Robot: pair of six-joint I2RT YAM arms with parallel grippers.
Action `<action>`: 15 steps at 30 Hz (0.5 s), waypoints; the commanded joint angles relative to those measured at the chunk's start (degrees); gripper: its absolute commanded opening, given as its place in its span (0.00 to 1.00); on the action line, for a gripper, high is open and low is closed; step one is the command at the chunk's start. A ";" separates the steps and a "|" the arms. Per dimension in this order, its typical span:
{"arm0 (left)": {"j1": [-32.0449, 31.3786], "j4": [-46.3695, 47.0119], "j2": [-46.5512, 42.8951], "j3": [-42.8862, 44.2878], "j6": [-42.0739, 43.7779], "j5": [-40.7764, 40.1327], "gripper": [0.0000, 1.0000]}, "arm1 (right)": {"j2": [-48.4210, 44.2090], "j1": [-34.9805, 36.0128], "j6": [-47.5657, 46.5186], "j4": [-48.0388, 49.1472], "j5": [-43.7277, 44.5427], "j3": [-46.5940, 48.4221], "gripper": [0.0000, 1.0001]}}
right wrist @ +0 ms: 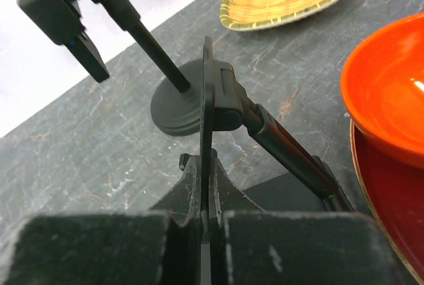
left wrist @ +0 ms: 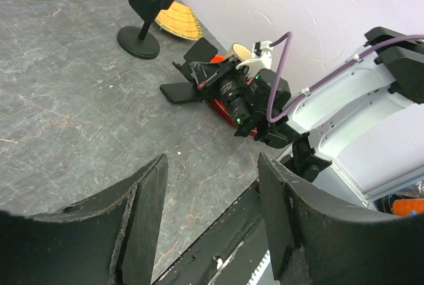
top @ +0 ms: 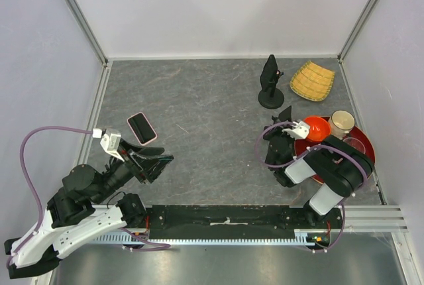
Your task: Place the phone on the phone stand
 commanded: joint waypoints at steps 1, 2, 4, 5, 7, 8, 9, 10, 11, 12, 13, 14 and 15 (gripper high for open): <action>0.14 3.34 0.18 -0.55 1.74 1.38 0.63 | 3.62 -3.52 -0.39 25.03 -10.85 -3.66 0.00; 0.14 3.34 -0.08 -0.63 1.65 1.55 0.63 | 3.62 -4.32 -0.29 25.73 -12.96 -4.62 0.00; 0.14 3.52 -0.17 -0.64 1.74 1.64 0.63 | 3.01 -6.08 -1.25 26.70 -19.88 -5.59 0.00; 0.14 3.52 -0.08 -0.64 1.65 1.72 0.63 | 2.48 -6.78 -1.17 26.70 -21.75 -6.73 0.00; 0.14 3.61 -0.17 -0.64 1.74 1.90 0.63 | 0.99 -9.32 -0.47 26.00 -27.53 -8.22 0.00; 0.14 3.78 -0.26 -0.72 1.65 1.99 0.63 | 0.55 -10.30 0.49 25.56 -29.75 -8.49 0.00; 0.14 3.70 -0.26 -0.72 1.65 2.16 0.63 | 0.28 -11.18 1.02 24.95 -31.33 -8.67 0.00; 0.14 3.87 -0.17 -0.81 1.65 2.25 0.63 | 0.54 -12.58 1.46 25.03 -35.09 -8.93 0.00; 0.14 4.04 -0.17 -0.81 1.74 2.60 0.63 | 0.89 -13.11 1.55 25.47 -36.52 -9.11 0.00; 0.14 4.13 -0.08 -0.81 1.74 2.78 0.63 | 1.94 -13.55 1.81 26.78 -37.58 -9.20 0.00; 0.14 4.05 -0.17 -0.72 1.83 2.78 0.63 | 2.13 -14.60 2.34 26.79 -38.20 -9.20 0.00; 0.14 4.22 -0.08 -0.72 1.83 2.95 0.63 | 2.91 -15.40 2.87 26.79 -41.08 -8.94 0.00; 0.14 4.22 -0.17 -0.72 1.74 2.96 0.63 | 3.09 -15.84 2.96 26.79 -41.45 -8.67 0.00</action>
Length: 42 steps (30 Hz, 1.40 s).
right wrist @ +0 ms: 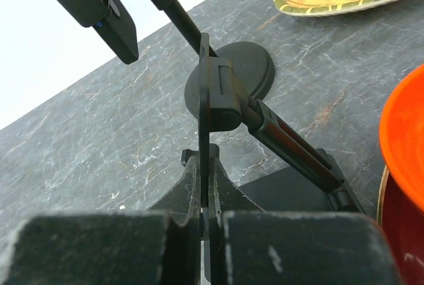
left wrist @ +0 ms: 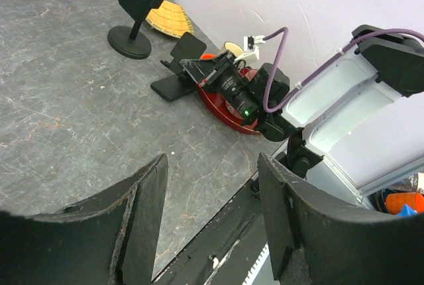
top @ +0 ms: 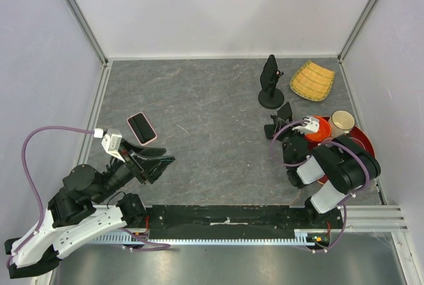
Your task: Place the phone on the phone stand
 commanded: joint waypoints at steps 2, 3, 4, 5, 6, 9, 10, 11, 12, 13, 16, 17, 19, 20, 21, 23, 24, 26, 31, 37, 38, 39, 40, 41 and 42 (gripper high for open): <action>0.14 3.06 -0.41 -0.18 1.83 1.62 0.63 | 3.71 -2.43 2.24 18.22 -11.99 -0.21 0.00; 0.14 3.06 -0.50 -0.26 1.83 1.62 0.63 | 4.06 -2.43 2.33 18.22 -12.44 0.14 0.00; 0.14 3.06 -0.76 -0.35 1.74 1.62 0.63 | 4.24 -2.51 2.24 18.22 -13.05 0.58 0.00; 0.14 3.06 -0.85 -0.35 1.74 1.71 0.63 | 4.85 -2.43 2.41 18.22 -13.23 0.85 0.00; 0.14 3.06 -0.85 -0.44 1.74 1.62 0.63 | 5.03 -2.51 2.85 18.22 -12.45 0.85 0.00; 0.14 3.15 -1.20 -0.53 1.65 1.54 0.63 | 4.77 -2.43 3.99 18.31 -10.77 -0.21 0.00; 0.14 3.06 -0.94 -0.44 1.56 1.54 0.63 | 4.85 -2.43 3.82 18.31 -11.12 -0.21 0.00; 0.06 3.24 -0.94 -0.61 1.65 1.62 0.63 | 5.11 -2.43 4.08 18.31 -10.78 -0.21 0.00; 0.14 3.41 -0.76 -0.62 1.56 1.62 0.63 | 5.12 -2.43 4.78 18.40 -9.55 -0.47 0.01; 0.14 3.50 -0.59 -0.53 1.65 1.80 0.63 | 5.29 -2.43 4.87 18.31 -9.37 -0.56 0.05; 0.14 3.94 0.38 -0.35 1.56 1.71 0.63 | 5.82 -2.43 5.75 18.31 -9.19 -0.38 0.13; 0.14 4.03 0.99 -0.35 1.39 1.54 0.63 | 5.91 -2.43 6.02 18.31 -9.10 -0.38 0.16; 0.14 2.72 1.96 -0.18 -0.62 -1.52 0.64 | 6.17 -2.08 6.80 18.31 -8.40 -0.56 0.22; 0.14 1.76 2.74 0.08 -1.85 -3.63 0.64 | 6.26 -1.90 6.98 18.31 -8.05 -0.56 0.33; 0.14 -1.47 4.58 0.44 -5.00 -6.09 0.64 | 6.26 -1.20 7.07 18.31 -7.61 -0.65 0.39; 0.14 -5.62 7.83 2.18 -8.44 -15.13 0.66 | 5.91 -0.67 6.99 17.96 -6.73 -0.91 0.52; 0.14 -7.99 12.20 3.15 -10.89 -17.95 0.68 | 5.47 -0.23 7.16 17.35 -6.29 -1.26 0.56; 0.14 -11.87 17.32 6.65 -10.83 -22.80 0.72 | 3.28 -0.14 7.77 14.55 -5.41 -1.70 0.73; 2.68 -18.38 38.39 16.42 -7.85 -25.99 0.80 | -8.47 -0.14 7.43 -2.84 -6.11 0.23 0.98; 32.77 -10.91 47.04 17.58 -1.25 -2.08 0.88 | -22.19 -0.23 5.41 -26.40 -7.08 3.31 0.98; 34.58 -11.08 49.40 18.10 -1.42 -2.59 0.89 | -23.35 -0.32 5.32 -29.82 -7.52 3.48 0.98; 35.73 -11.26 50.47 18.19 -1.77 -5.29 0.89 | -24.66 -0.40 5.05 -31.94 -8.39 4.01 0.98; 37.13 -11.35 51.43 18.54 -1.95 -6.80 0.89 | -26.94 -0.32 4.96 -36.75 -8.75 4.36 0.98; 37.75 -11.87 53.36 18.63 -2.91 -8.21 0.91 | -28.18 -0.32 4.70 -39.32 -9.01 5.32 0.98; 38.37 -12.05 54.07 18.54 -3.27 -9.96 0.92 | -30.72 -0.40 4.18 -41.52 -9.54 5.68 0.98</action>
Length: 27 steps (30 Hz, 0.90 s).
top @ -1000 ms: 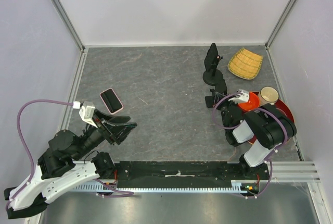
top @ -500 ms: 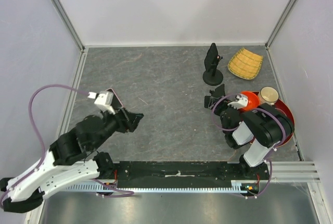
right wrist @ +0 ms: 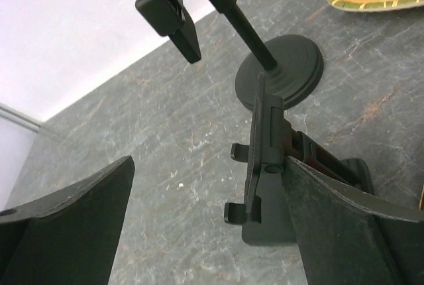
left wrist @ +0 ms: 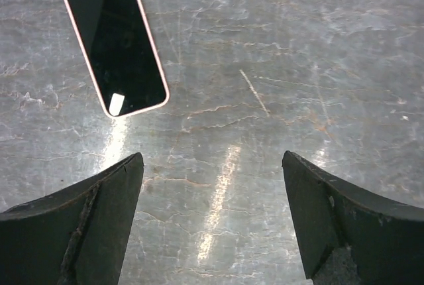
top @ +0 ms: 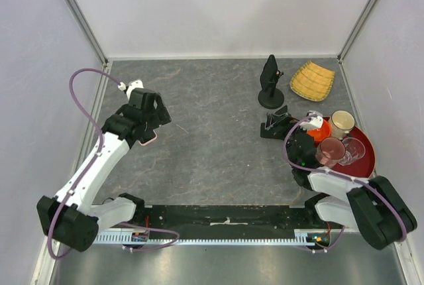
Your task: Place the phone on the phone stand
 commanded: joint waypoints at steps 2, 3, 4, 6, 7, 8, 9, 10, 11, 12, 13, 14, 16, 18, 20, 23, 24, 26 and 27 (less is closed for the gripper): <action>5.00 0.08 4.55 2.04 -0.97 -1.19 0.93 | -8.82 -0.17 -2.69 -19.64 -2.94 3.37 0.98; 5.97 0.16 5.17 1.87 -1.33 0.29 0.93 | -10.75 -0.25 -3.30 -20.52 -3.29 3.54 0.98; 7.55 0.42 5.53 1.52 -1.51 1.69 0.93 | -11.38 -0.43 -3.83 -24.36 -3.56 4.15 0.98; 8.70 1.13 6.49 1.16 -1.78 4.24 0.93 | -12.61 -1.48 -4.10 -26.67 -5.04 5.82 0.98; 9.66 1.48 6.84 0.64 -1.86 4.26 0.93 | -13.14 -1.66 -3.75 -28.51 -6.27 6.09 0.98; 10.11 1.66 7.20 0.63 -2.04 4.17 0.93 | -13.75 -1.83 -3.58 -29.13 -6.98 6.35 0.98; 10.63 1.83 7.90 0.55 -2.04 4.17 0.93 | -14.71 -2.01 -3.49 -30.01 -7.42 6.70 0.98; 11.60 1.92 8.60 0.63 -1.87 4.17 0.93 | -15.33 -2.01 -3.31 -32.89 -7.51 7.05 0.98; 12.04 1.83 9.13 0.90 -1.34 4.34 0.93 | -16.04 -2.10 -3.48 -33.79 -7.69 7.58 0.98; 12.57 1.75 9.83 1.16 -0.99 5.21 0.93 | -17.35 -2.19 -3.66 -34.67 -7.69 7.59 0.98; 13.18 1.31 11.14 1.68 -0.72 5.48 0.93 | -17.97 -2.36 -3.75 -35.81 -7.78 7.59 0.98; 13.45 1.13 11.76 1.86 -0.37 5.31 0.93 | -18.41 -2.97 -3.58 -36.25 -8.47 7.67 0.98; 14.06 1.13 13.17 2.13 -0.02 4.35 0.93 | -18.24 -4.20 -2.52 -36.70 -9.44 8.02 0.98; 14.50 0.78 14.23 2.39 0.42 4.95 0.91 | -14.92 -8.06 -2.95 -35.04 -16.02 8.46 0.96; 14.59 0.95 14.49 2.48 1.29 6.36 0.89 | -12.54 -12.09 -4.01 -30.56 -22.16 8.29 0.85; 14.59 3.23 13.18 1.34 2.96 9.00 0.87 | -7.44 -13.61 -9.18 -27.39 -28.85 10.47 0.75; 14.59 4.02 12.57 0.90 3.40 10.74 0.84 | -4.73 -13.96 -10.33 -27.82 -30.44 11.53 0.70; 14.59 6.12 10.82 -0.42 4.37 12.51 0.84 | -3.04 -15.53 -11.66 -26.69 -33.25 12.50 0.65; 14.68 7.18 10.02 -1.12 4.81 14.43 0.83 | -2.60 -15.63 -11.92 -26.33 -33.61 12.59 0.58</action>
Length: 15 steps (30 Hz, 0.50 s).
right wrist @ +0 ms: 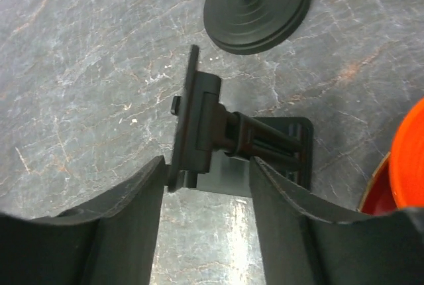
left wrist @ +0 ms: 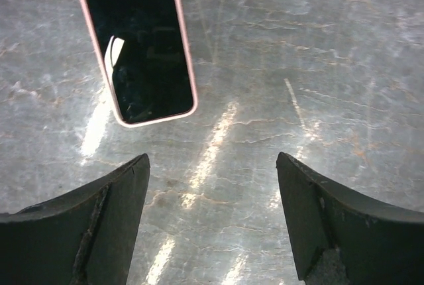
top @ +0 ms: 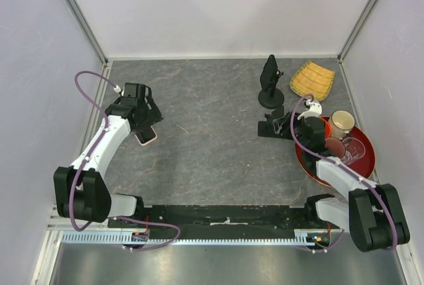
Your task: Place the phone on the phone stand
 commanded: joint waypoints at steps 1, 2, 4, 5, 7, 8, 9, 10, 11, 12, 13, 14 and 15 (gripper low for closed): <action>0.17 6.36 -4.80 -2.01 4.03 6.69 0.83 | 2.28 -1.49 -5.19 5.37 -8.88 4.11 0.55; 0.17 6.98 -5.51 -2.37 4.55 7.39 0.83 | 2.45 -1.49 -5.81 5.10 -8.79 4.64 0.51; 0.25 7.77 -6.57 -2.73 5.26 7.66 0.83 | 3.33 -1.49 -7.38 3.18 -8.18 5.78 0.43; 0.26 7.86 -6.74 -2.73 5.78 7.75 0.83 | 3.68 -1.49 -7.66 2.91 -7.91 6.57 0.41; 0.17 7.60 -6.74 -2.73 6.31 7.93 0.83 | 4.21 -1.58 -8.45 1.94 -6.42 7.28 0.36; 0.17 7.60 -6.92 -2.81 6.66 8.10 0.83 | 4.47 -1.67 -8.97 1.68 -5.89 7.54 0.34; 0.25 7.51 -7.09 -3.08 6.67 8.02 0.82 | 4.56 -1.76 -9.24 1.24 -5.71 7.72 0.28; 0.26 7.51 -7.01 -3.25 7.19 8.01 0.82 | 4.56 -1.93 -9.50 1.32 -5.62 7.89 0.25; 0.26 7.42 -7.09 -3.43 7.46 7.93 0.82 | 4.48 -1.93 -9.77 1.06 -5.19 7.98 0.23; 0.17 7.51 -7.10 -3.52 7.72 7.93 0.82 | 4.39 -2.11 -9.77 1.06 -5.27 7.98 0.20; 0.25 7.25 -7.10 -3.61 8.42 7.84 0.82 | 4.39 -2.20 -9.85 1.06 -5.44 7.81 0.19; 0.26 7.25 -7.01 -3.52 8.69 7.67 0.83 | 4.39 -2.28 -9.86 0.80 -5.71 7.98 0.19; 0.26 7.25 -6.92 -3.43 9.12 7.66 0.87 | 4.39 -2.28 -9.86 0.88 -5.97 7.90 0.21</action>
